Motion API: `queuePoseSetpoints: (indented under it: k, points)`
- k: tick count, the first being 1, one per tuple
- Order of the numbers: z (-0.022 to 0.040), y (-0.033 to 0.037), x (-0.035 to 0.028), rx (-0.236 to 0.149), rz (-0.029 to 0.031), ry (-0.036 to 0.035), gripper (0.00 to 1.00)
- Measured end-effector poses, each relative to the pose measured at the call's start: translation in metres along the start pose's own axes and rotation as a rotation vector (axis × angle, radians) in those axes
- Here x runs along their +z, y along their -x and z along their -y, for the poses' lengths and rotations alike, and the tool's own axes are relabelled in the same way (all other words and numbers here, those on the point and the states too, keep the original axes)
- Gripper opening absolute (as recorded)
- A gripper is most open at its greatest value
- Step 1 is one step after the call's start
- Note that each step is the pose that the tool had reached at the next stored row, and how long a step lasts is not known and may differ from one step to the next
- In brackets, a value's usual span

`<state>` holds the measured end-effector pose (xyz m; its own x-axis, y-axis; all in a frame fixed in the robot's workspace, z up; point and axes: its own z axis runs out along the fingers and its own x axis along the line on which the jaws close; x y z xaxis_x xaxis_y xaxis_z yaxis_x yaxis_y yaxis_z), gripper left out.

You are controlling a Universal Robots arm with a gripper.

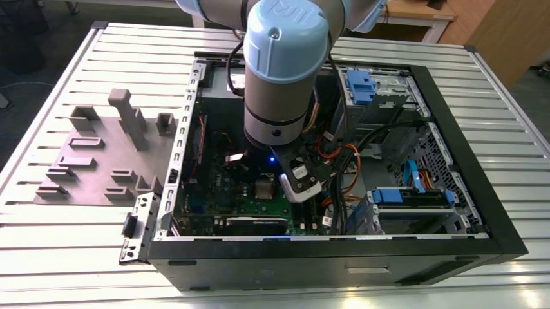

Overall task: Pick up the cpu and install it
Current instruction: 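Place the cpu into insertion slot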

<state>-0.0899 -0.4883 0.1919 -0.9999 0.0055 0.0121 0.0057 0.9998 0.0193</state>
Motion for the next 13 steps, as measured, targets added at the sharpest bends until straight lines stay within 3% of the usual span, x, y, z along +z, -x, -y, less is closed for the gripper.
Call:
queuePoseSetpoints:
  k: [13]
  points:
    - [-0.0009,0.0008,0.0019,0.000,-0.0001,-0.0001,0.44]
